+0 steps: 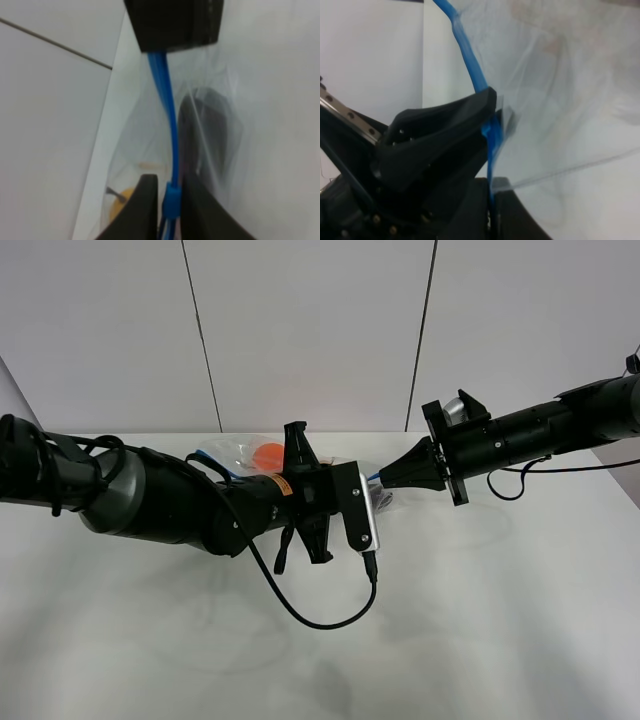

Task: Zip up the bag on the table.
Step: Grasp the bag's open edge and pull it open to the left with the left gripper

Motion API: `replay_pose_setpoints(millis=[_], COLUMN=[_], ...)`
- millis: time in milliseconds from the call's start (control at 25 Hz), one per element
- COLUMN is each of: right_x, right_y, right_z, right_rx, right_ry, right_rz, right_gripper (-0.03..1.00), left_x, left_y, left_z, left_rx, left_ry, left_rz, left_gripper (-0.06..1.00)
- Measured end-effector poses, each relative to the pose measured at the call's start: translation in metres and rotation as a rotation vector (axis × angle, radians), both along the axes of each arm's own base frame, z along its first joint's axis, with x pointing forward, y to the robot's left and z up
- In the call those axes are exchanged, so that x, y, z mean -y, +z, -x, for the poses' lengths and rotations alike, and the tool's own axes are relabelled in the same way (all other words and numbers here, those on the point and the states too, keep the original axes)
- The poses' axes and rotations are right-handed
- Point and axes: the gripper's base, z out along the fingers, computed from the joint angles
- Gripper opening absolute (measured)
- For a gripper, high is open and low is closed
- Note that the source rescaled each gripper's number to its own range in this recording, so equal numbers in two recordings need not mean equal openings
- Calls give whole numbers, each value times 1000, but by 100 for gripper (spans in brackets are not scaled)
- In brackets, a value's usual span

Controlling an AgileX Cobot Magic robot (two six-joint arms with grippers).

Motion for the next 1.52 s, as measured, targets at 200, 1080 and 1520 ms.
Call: replay_pose_setpoints(millis=[200,1080,1520], right_x=[0,-1,-2], right_y=[0,1,2], right_z=[0,-2,-2], right_rx=[0,1,1], right_ry=[0,-19,-24], right_rz=[0,-12,-21], right_gripper=[0,0,0], left_x=[2,-34,-98], left_y=[0,0,0], left_z=[1,-26,-62], left_rx=[-7,22,44], left_ry=[-9,78,228], left_rz=[16,-21,-76], left_gripper=[13,0,0])
